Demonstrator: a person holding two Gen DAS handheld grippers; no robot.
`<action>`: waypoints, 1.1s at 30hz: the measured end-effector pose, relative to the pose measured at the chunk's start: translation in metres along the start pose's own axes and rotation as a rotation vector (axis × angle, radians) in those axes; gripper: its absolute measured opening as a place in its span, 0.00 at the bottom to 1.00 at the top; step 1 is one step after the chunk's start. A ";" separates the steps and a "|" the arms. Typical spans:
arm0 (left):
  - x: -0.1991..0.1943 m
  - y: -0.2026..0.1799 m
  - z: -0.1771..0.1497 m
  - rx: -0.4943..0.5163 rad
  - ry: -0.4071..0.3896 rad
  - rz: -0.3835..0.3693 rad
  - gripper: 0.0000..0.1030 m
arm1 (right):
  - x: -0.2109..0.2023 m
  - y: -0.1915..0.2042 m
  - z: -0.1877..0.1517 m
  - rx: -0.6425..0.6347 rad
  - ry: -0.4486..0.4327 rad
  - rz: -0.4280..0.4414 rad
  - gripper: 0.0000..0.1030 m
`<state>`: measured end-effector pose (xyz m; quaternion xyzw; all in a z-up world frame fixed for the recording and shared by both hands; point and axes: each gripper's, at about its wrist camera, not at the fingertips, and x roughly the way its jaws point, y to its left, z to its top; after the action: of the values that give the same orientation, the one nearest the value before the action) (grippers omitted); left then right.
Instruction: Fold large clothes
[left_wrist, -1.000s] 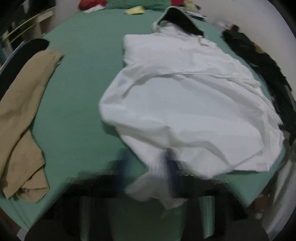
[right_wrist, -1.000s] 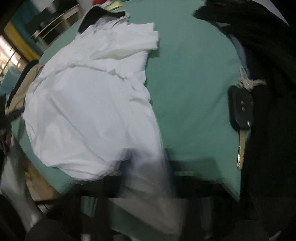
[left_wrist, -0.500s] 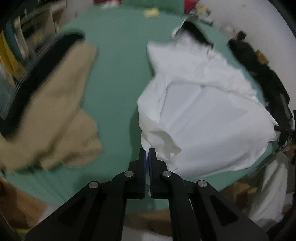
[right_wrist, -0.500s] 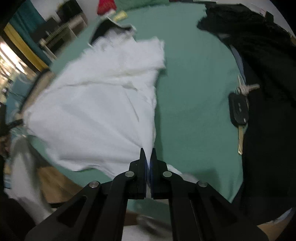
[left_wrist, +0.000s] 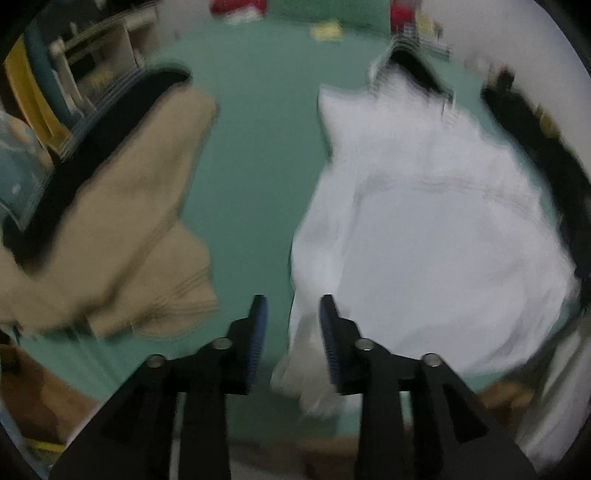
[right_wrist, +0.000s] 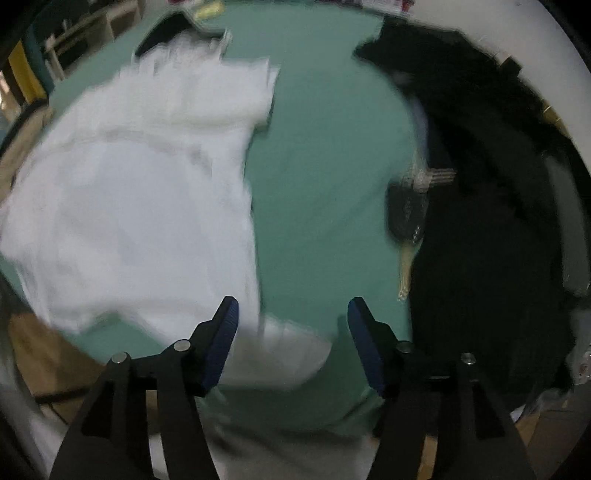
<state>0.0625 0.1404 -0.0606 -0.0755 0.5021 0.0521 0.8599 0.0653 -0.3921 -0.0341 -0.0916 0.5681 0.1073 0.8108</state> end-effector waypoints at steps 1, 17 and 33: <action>-0.004 -0.004 0.007 -0.006 -0.036 -0.003 0.44 | -0.003 -0.001 0.010 0.009 -0.025 0.011 0.62; 0.143 -0.105 0.211 0.000 -0.161 -0.184 0.53 | 0.108 0.080 0.268 0.009 -0.267 0.275 0.65; 0.236 -0.096 0.266 0.022 -0.041 -0.052 0.18 | 0.154 0.099 0.323 -0.119 -0.218 0.180 0.03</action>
<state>0.4214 0.0981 -0.1301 -0.0778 0.4828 0.0257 0.8719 0.3803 -0.1990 -0.0729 -0.0761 0.4752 0.2225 0.8479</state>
